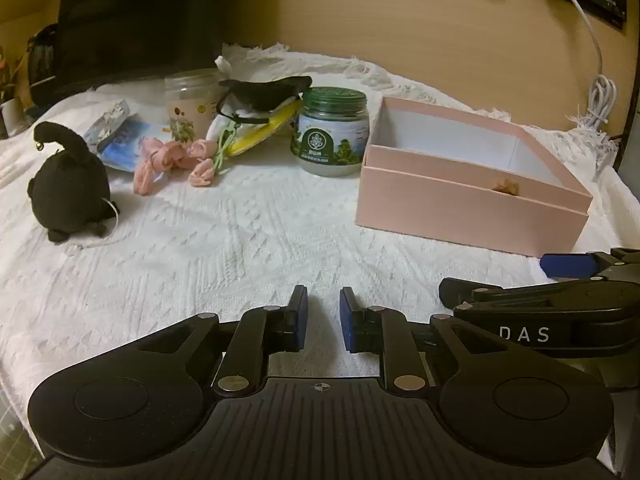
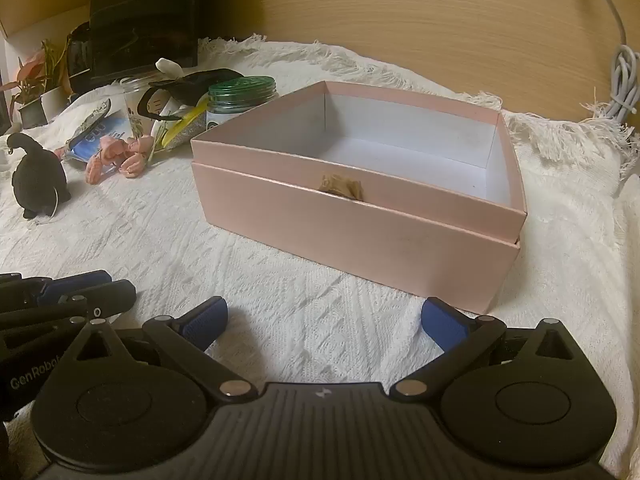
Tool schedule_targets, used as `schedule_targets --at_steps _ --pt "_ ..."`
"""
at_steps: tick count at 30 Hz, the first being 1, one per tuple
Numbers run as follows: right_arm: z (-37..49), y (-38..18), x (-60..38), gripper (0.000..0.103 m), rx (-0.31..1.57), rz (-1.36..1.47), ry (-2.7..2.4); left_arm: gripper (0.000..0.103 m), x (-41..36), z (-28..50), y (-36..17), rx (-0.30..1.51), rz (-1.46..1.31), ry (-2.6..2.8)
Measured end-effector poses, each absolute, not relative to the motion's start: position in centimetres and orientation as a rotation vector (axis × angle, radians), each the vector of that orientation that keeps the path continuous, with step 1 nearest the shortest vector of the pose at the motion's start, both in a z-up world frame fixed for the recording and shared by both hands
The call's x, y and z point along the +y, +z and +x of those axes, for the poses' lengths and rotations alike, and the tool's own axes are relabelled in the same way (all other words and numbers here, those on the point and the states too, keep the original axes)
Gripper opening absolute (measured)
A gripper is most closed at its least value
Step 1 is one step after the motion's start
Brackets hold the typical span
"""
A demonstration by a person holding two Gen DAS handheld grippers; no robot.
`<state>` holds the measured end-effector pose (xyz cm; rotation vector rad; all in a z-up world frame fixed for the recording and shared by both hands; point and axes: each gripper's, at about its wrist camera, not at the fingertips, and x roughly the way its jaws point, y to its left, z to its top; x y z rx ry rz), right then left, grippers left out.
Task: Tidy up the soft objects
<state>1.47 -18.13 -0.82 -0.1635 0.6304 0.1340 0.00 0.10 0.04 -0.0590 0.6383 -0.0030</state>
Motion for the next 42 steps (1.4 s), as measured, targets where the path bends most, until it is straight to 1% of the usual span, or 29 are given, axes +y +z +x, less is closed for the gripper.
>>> schedule_targets --at_steps 42 --pt "1.43 -0.87 -18.08 0.103 0.630 -0.164 0.134 0.021 0.05 0.00 0.01 0.636 -0.036 0.004"
